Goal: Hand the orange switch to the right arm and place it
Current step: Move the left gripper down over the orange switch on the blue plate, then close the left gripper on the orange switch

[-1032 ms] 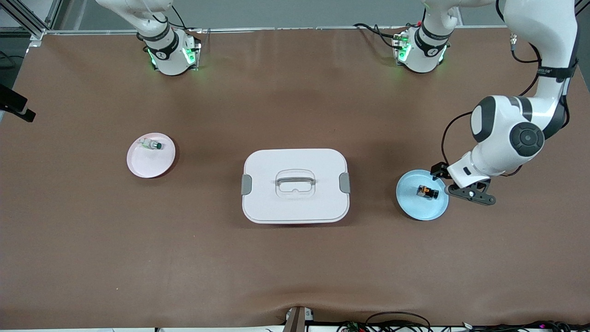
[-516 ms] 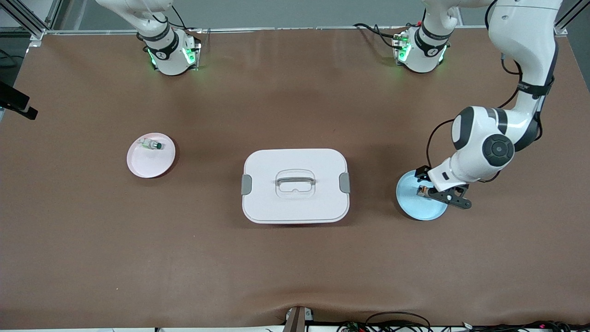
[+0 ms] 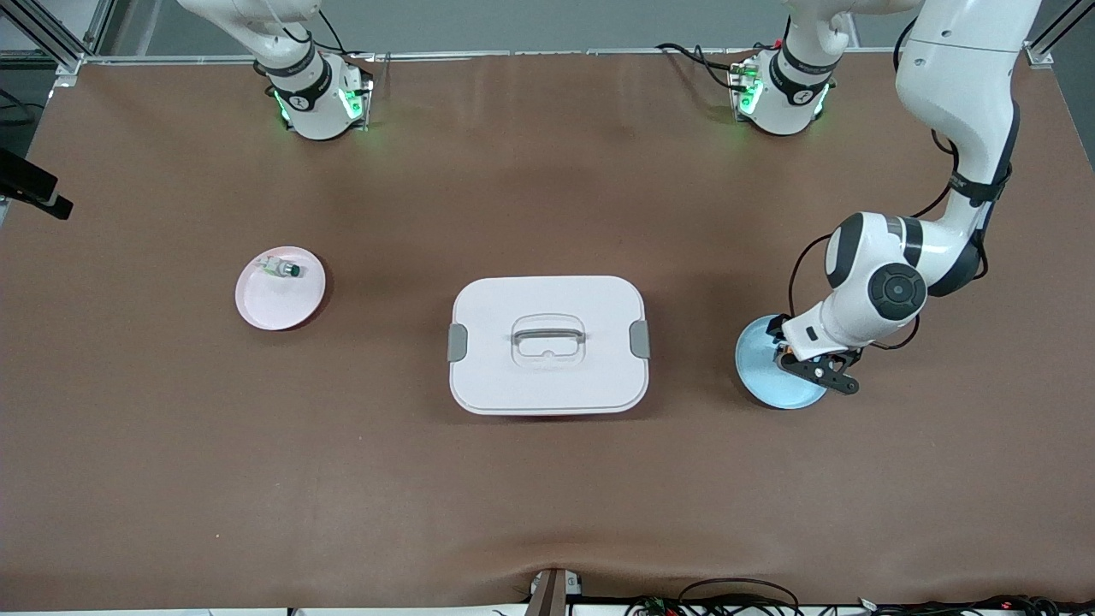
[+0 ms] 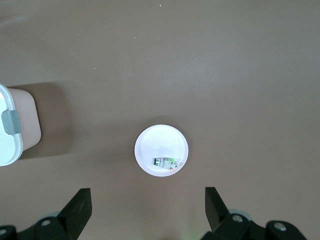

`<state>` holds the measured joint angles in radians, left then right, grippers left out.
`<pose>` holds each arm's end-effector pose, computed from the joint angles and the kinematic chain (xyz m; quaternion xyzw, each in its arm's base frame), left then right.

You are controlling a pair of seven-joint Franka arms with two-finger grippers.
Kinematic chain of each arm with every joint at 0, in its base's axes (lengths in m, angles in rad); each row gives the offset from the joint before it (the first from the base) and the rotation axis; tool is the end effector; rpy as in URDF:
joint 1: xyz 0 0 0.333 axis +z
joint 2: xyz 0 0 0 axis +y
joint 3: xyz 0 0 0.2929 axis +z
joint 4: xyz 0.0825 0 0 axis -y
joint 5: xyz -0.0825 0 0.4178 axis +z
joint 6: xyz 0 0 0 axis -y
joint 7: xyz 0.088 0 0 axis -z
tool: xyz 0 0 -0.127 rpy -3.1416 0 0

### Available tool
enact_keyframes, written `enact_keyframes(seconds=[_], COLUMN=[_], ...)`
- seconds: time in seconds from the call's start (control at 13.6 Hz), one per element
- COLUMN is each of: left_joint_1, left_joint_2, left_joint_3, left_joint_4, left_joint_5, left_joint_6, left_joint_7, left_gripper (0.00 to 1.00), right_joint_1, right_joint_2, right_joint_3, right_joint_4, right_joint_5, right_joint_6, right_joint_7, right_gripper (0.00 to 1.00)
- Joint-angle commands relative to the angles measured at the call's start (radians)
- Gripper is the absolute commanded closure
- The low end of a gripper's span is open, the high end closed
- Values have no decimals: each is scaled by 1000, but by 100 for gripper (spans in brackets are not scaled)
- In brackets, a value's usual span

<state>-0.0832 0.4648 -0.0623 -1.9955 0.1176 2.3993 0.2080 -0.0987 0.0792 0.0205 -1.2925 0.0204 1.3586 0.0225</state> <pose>0.6063 -0.0873 0.1537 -0.9755 0.2165 0.0303 0.0234 0.5834 -0.0434 0.6539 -0.9988 0.0483 0.0062 0.0110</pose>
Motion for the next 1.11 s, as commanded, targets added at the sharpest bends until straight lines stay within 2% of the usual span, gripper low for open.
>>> enact_keyframes(seconds=[0.0,0.96,1.03], left_joint_1=[-3,6,5], left_joint_2=[37,100,100], left_joint_3=[-2,-1,-1], left_joint_4=[23,35,35], left_joint_5=[25,27,27], left_joint_6=[46,116,118], left_joint_7=[-39,-100,-114], left_gripper=[0,0,5], right_joint_1=[-18,-18,-18], right_joint_2=[-21,-26,-26], right_joint_3=[13,12,12], right_joint_4=[-17,-22,-22], right_joint_5=[4,0,0], right_joint_6=[-4,-9,-9], right_joint_7=[8,8,8], right_gripper=[0,0,0])
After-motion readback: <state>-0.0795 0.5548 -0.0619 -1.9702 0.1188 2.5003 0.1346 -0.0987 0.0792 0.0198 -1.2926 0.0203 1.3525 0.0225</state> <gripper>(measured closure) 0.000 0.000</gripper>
